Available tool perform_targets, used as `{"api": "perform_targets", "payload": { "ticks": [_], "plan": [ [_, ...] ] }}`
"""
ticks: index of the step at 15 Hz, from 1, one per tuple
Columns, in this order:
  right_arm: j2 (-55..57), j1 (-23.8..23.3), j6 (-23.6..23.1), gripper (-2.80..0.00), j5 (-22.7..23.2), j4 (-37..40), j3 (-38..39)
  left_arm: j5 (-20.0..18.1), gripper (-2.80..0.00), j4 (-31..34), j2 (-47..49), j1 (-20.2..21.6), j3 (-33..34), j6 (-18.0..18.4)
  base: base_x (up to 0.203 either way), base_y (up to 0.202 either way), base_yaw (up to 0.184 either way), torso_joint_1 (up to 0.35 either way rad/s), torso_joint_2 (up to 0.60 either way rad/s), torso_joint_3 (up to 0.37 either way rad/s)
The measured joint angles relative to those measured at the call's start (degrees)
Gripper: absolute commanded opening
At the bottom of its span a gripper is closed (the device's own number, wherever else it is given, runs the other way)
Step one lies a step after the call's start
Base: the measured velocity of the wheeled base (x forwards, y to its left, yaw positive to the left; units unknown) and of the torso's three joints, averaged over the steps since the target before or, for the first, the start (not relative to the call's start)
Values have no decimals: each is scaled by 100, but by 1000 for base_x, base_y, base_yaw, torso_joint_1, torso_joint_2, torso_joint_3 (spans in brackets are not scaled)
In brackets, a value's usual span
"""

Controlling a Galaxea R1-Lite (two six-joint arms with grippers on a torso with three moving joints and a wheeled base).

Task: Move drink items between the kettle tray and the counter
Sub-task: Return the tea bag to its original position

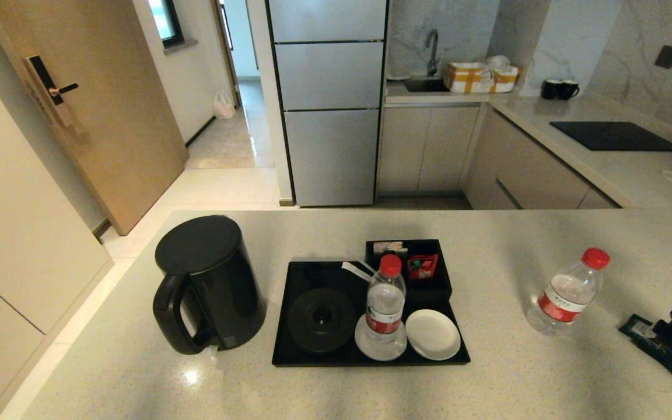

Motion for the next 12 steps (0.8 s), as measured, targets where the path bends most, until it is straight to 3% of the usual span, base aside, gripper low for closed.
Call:
{"api": "perform_targets", "payload": {
  "ticks": [12],
  "plan": [
    [86,75,131,0,-30,2,-122,2,-280,0,0,-2,0,6,0,0,0,0,0,0]
  ]
}}
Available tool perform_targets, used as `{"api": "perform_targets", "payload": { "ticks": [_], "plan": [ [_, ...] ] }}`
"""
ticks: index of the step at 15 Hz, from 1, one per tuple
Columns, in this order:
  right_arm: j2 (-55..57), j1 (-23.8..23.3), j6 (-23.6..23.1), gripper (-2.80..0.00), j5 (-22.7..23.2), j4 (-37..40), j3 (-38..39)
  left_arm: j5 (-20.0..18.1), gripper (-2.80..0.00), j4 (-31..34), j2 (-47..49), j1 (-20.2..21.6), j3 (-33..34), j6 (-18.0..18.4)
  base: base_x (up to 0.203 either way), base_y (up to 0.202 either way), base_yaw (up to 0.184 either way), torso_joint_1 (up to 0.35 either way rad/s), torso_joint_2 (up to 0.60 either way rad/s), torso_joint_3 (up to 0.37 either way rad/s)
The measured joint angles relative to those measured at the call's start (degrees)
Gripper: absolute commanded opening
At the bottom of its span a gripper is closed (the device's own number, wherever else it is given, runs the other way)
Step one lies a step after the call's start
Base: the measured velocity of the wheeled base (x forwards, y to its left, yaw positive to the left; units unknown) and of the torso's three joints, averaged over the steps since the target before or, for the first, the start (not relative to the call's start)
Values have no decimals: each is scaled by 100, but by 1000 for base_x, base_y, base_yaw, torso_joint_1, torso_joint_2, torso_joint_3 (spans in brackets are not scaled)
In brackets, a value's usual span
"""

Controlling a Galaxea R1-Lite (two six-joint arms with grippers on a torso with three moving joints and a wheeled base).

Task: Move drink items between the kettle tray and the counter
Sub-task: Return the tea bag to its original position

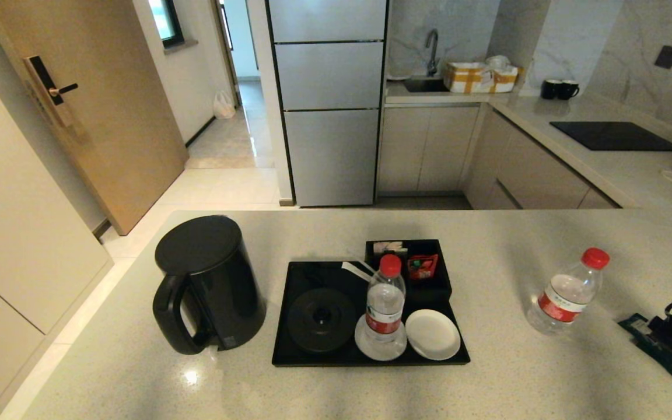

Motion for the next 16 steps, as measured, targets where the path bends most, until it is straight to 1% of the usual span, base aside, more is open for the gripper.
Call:
{"api": "perform_targets", "payload": {
  "ticks": [7,11,16],
  "plan": [
    [-106,2,45,0,10,14,79,-2,-280,0,0,0,0,-1,0,0,0,0,0,0],
    [-146,2,252,0,35,13,163,0,-280,0,0,0,0,-5,0,0,0,0,0,0],
    [95,2,251,0,13,3,112,-2,-280,0,0,0,0,-5,0,0,0,0,0,0]
  ]
}}
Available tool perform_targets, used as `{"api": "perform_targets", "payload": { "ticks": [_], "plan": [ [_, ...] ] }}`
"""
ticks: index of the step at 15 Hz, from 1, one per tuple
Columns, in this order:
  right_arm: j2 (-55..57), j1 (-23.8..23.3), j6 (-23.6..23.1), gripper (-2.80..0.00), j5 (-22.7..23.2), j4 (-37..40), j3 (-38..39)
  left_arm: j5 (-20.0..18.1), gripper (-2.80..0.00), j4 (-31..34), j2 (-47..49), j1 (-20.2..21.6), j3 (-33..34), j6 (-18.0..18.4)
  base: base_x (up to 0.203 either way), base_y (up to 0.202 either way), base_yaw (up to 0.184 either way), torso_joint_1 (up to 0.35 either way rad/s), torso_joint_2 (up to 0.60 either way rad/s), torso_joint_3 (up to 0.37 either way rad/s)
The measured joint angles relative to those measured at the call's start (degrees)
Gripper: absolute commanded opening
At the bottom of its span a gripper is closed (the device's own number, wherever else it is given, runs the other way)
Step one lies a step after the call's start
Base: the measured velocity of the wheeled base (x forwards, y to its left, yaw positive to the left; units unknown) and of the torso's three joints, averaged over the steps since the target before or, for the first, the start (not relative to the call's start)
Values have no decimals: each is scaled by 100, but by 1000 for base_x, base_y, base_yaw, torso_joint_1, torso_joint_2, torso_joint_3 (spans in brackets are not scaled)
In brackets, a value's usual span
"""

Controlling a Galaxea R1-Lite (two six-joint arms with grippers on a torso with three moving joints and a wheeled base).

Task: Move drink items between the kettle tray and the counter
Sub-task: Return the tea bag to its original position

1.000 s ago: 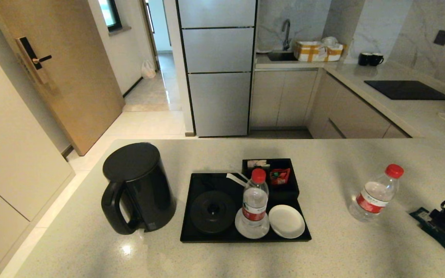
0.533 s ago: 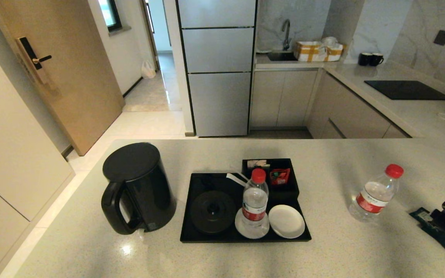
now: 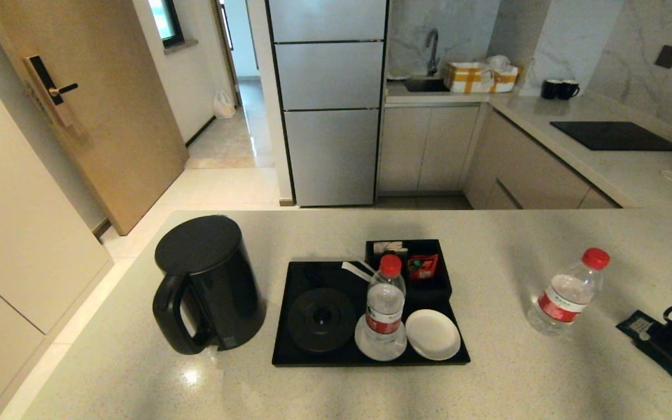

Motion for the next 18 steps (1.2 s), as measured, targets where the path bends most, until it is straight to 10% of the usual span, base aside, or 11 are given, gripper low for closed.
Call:
{"api": "perform_targets", "payload": {
  "ticks": [6,7,18],
  "plan": [
    [120,-2,-8,0,-37,48,-199,0,-280,0,0,0,0,-2,0,0,0,0,0,0],
    [116,0,-13,-280,-30,48,-208,0,-280,0,0,0,0,-2,0,0,0,0,0,0],
    [53,11,-55,-280,-18,16,-232,1,-280,0,0,0,0,-2,0,0,0,0,0,0]
  ]
}}
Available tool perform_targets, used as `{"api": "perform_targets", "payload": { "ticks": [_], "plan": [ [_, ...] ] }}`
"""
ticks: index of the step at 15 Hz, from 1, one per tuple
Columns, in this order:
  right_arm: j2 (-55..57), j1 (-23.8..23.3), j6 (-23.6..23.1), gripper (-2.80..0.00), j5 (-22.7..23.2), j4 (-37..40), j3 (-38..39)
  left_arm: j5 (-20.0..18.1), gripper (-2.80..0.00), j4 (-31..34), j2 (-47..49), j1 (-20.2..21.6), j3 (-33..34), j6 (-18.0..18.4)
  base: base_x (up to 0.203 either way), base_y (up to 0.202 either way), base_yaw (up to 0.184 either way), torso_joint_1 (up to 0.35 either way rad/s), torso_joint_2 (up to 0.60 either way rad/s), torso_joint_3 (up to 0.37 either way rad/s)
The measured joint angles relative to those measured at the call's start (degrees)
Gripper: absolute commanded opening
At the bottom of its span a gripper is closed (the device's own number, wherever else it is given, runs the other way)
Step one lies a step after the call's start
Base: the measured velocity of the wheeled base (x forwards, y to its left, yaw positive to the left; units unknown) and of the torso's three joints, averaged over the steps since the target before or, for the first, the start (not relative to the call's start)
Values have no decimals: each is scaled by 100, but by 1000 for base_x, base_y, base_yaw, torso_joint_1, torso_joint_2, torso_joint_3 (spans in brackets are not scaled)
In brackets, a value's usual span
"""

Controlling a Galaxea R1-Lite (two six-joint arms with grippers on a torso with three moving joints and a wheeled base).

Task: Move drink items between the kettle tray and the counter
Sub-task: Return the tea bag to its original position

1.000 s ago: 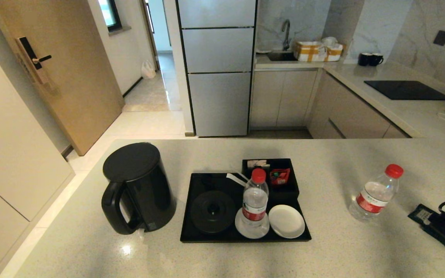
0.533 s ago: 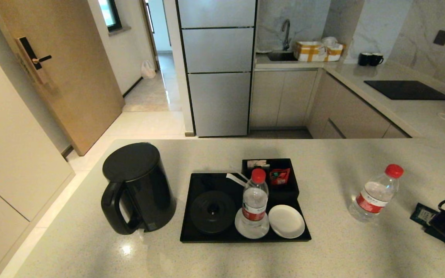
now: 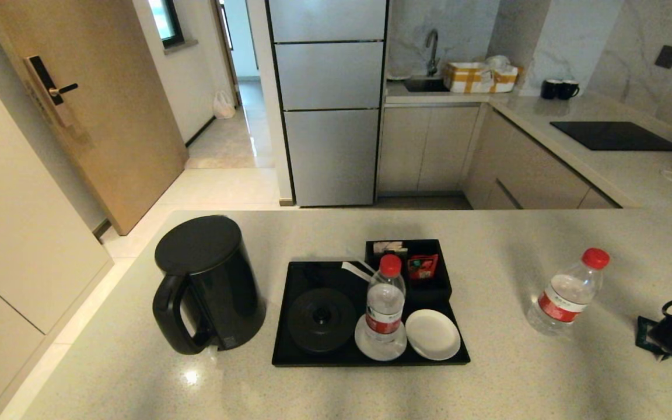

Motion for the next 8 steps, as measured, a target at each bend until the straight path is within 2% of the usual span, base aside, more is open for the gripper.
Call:
{"api": "perform_targets", "payload": {
  "ticks": [5,8],
  "plan": [
    [-308,5,-13,-280,87,77,37,-1,-280,0,0,-1,0,2,0,0,0,0,0,0],
    [-821,54,-6,-280,200,618,-74,0,-280,0,0,0,0,0,0,0,0,0,0,0]
  ]
}}
